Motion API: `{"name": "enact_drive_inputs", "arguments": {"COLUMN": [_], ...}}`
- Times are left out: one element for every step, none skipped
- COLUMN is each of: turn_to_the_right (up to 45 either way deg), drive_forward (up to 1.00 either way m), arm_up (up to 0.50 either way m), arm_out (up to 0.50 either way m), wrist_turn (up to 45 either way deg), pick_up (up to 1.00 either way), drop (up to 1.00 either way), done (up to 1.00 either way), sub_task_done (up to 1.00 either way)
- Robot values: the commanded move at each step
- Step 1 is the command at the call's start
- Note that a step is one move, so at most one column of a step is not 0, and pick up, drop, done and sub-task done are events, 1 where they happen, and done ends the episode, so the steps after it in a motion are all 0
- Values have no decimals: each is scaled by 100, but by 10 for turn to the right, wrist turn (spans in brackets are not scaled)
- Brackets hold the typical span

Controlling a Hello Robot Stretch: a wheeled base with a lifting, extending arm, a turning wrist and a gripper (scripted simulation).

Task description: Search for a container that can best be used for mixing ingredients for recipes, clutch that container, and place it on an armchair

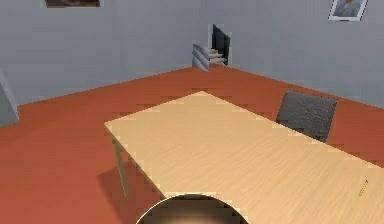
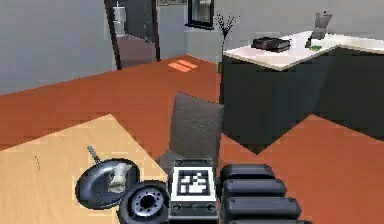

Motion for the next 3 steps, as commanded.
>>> {"name": "enact_drive_inputs", "arguments": {"turn_to_the_right": [-450,-450,-450], "drive_forward": [0,0,0], "arm_up": [0,0,0], "arm_out": [0,0,0], "wrist_turn": [0,0,0], "pick_up": [0,0,0], "drop": [0,0,0], "done": [0,0,0], "sub_task_done": [0,0,0]}}
